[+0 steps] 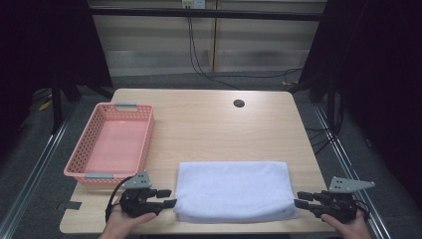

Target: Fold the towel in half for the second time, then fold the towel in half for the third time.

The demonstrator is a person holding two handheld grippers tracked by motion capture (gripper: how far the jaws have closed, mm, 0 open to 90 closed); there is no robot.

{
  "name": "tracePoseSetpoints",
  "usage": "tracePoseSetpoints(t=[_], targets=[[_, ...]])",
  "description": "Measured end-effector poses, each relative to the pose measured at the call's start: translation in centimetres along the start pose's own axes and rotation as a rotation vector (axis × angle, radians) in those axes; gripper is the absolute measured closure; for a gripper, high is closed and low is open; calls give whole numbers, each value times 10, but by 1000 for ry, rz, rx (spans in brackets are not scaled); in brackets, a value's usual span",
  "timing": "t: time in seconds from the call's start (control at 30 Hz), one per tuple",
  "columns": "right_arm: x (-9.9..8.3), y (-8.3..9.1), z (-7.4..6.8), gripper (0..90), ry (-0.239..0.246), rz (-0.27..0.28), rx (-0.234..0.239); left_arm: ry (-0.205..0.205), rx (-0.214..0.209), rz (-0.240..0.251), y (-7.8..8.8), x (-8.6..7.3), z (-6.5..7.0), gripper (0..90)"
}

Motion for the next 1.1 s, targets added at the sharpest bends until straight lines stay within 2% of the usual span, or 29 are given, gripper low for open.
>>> tracePoseSetpoints(t=[0.03,0.07,0.1,0.13,0.17,0.2,0.23,0.33,0.4,0.43,0.5,0.57,0.67,0.7,0.77,0.8,0.87,0.93,1.0,1.1], targets=[[0,0,0,623,0,0,0,0,0,0,0,0,0,574],[6,-11,3,594,-5,-10,-33,14,33,9,-4,5,-8,574],[6,-11,3,594,-5,-10,-33,30,42,4,-8,7,-12,574],[8,-15,5,570,-14,-10,-43,56,34,-26,-16,10,-19,579],[14,-27,12,533,-33,-16,-55,40,48,-54,-23,12,-22,580],[16,-30,14,518,-35,-15,-57,17,67,-98,-35,14,-28,580],[19,-32,16,517,-39,-4,-51,20,65,-114,-40,14,-31,579],[26,-36,19,505,-41,2,-64,24,69,-133,-47,14,-36,583],[33,-31,19,508,-51,53,-56,21,79,-150,-51,13,-37,582],[36,-27,19,506,-41,50,-59,17,82,-158,-51,13,-37,581],[36,-28,20,505,-38,33,-68,18,99,-172,-53,9,-39,581],[35,-31,21,496,-46,13,-73,24,99,-183,-55,7,-40,583],[23,-51,25,479,-43,-75,-99,11,116,-194,-58,6,-40,589],[16,-64,28,466,-40,-135,-117,9,116,-190,-59,7,-40,602],[13,-73,30,473,-9,-169,-140,5,111,-188,-60,7,-41,610],[13,-73,30,473,-9,-169,-140,5,111,-188,-60,7,-41,612],[13,-79,28,539,55,-181,-188,5,106,-179,-64,9,-43,623],[14,-80,28,606,81,-191,-216,-3,104,-170,-68,12,-45,625],[14,-79,32,684,81,-191,-230,9,95,-167,-73,16,-47,624],[14,-77,37,689,68,-188,-244,3,97,-167,-78,19,-49,622]])
Point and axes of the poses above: each handheld gripper's, and its own axes: y roughly backward along the jaws, x roughly out of its top, z roughly to its right, the point moved 4 cm from there along -y, roughly forward along the jaws, and after that the axes turned 6 degrees about -x, right-handed, at the moved point
